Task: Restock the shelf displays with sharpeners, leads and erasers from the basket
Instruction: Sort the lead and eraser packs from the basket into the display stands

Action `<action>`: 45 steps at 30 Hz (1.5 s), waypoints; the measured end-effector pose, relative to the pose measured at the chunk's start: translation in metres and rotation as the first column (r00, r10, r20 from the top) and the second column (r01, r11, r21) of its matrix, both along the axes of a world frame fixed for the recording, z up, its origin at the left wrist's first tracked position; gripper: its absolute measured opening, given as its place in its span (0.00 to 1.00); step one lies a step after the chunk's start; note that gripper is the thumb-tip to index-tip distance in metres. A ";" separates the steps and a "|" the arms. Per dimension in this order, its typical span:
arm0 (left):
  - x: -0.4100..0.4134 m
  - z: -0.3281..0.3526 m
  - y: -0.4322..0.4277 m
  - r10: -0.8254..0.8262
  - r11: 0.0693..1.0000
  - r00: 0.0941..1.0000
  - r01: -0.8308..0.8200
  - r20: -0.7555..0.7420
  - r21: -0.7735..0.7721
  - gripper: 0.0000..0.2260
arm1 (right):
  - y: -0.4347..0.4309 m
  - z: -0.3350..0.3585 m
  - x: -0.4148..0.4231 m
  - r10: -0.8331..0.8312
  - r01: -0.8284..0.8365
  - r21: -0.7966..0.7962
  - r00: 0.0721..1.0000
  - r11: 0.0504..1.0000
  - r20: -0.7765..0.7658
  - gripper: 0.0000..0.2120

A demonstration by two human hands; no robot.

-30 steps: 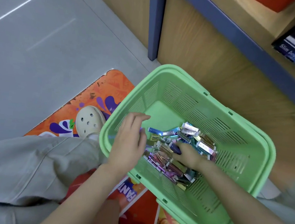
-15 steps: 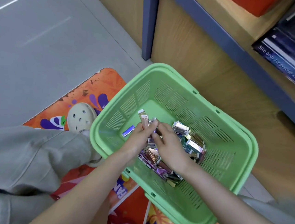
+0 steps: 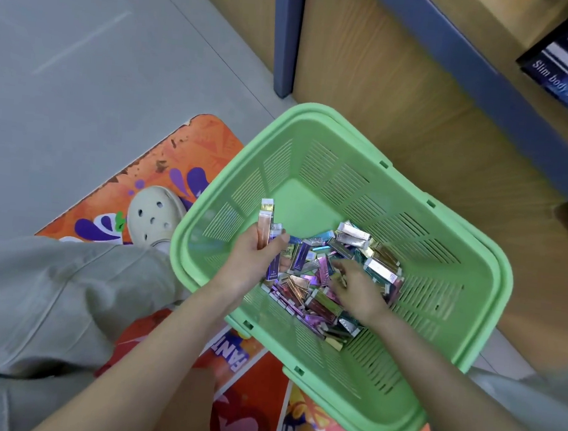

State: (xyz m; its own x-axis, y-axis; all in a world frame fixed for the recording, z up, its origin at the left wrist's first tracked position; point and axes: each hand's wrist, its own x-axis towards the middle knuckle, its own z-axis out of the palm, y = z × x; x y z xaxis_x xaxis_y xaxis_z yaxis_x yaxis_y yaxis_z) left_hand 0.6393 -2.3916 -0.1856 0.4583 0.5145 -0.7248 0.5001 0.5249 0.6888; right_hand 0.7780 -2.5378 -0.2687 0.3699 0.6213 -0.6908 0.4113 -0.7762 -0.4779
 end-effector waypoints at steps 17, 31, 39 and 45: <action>0.005 -0.005 0.000 -0.076 0.997 0.996 0.078 -0.052 0.024 0.09 | -0.028 -0.034 0.017 0.292 -0.232 -0.258 0.930 0.938 0.225 0.31; 0.009 -0.021 -0.019 -0.074 0.997 0.988 0.078 -0.135 0.026 0.08 | -0.014 -0.009 0.014 -0.014 0.017 -0.106 0.999 0.994 0.030 0.13; 0.010 -0.006 -0.033 0.075 0.994 0.997 -0.077 -0.021 -0.082 0.10 | 0.026 0.068 0.004 -0.315 0.356 0.242 0.930 0.903 -0.192 0.08; 0.019 0.023 -0.044 0.115 0.980 0.985 -0.091 0.127 -0.179 0.04 | 0.037 0.131 -0.009 -0.255 0.312 0.241 0.937 0.919 -0.239 0.12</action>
